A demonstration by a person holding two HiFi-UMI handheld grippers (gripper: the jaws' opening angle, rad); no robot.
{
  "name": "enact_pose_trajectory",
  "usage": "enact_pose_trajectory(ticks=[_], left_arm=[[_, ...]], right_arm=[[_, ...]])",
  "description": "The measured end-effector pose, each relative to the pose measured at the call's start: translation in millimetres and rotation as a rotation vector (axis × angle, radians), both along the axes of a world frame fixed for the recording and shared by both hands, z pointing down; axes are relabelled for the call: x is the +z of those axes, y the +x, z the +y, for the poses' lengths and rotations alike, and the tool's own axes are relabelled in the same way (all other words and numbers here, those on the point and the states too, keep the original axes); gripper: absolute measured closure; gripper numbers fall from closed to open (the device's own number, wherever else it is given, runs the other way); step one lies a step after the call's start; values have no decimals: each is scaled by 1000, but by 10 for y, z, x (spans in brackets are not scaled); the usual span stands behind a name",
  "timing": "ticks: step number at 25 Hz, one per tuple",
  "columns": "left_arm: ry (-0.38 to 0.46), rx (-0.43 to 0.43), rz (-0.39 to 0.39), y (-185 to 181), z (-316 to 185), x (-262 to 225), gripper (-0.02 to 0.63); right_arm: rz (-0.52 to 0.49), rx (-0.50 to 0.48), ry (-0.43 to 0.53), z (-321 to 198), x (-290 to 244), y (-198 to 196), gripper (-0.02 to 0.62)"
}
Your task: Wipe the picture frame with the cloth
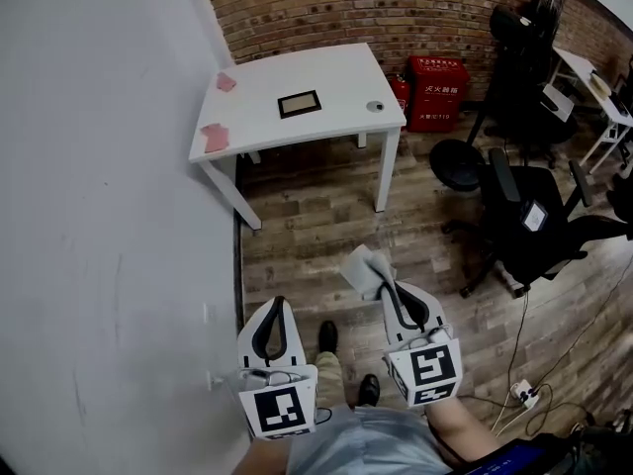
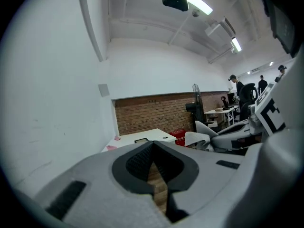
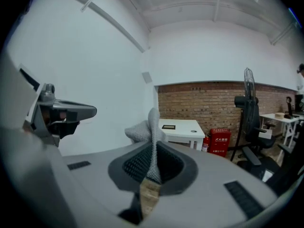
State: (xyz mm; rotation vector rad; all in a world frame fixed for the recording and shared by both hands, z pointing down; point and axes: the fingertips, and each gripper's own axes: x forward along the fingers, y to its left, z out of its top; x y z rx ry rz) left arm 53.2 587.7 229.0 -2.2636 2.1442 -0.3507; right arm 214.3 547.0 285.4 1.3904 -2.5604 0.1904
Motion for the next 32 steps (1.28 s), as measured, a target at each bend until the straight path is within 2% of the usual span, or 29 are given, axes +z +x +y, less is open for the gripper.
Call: enact_pose_trajectory(ticks=[9,17,26,32], left_arm=[[-52,30,-20,-585,-1061,256,597],[2,71,-21,-932,-1915,-14,597],[48,125,-8,-1159,-2400,-155,597],[24,163,9,-1139,-2614,-28,597]], right_arm=[[28,12,-42,-1014,222,-547,571],[23,40,-18,-1837,13,-953,571],[22,85,47,-2327,-235,-1233,571],[37,123,38,-2491,-187,-1185,571]])
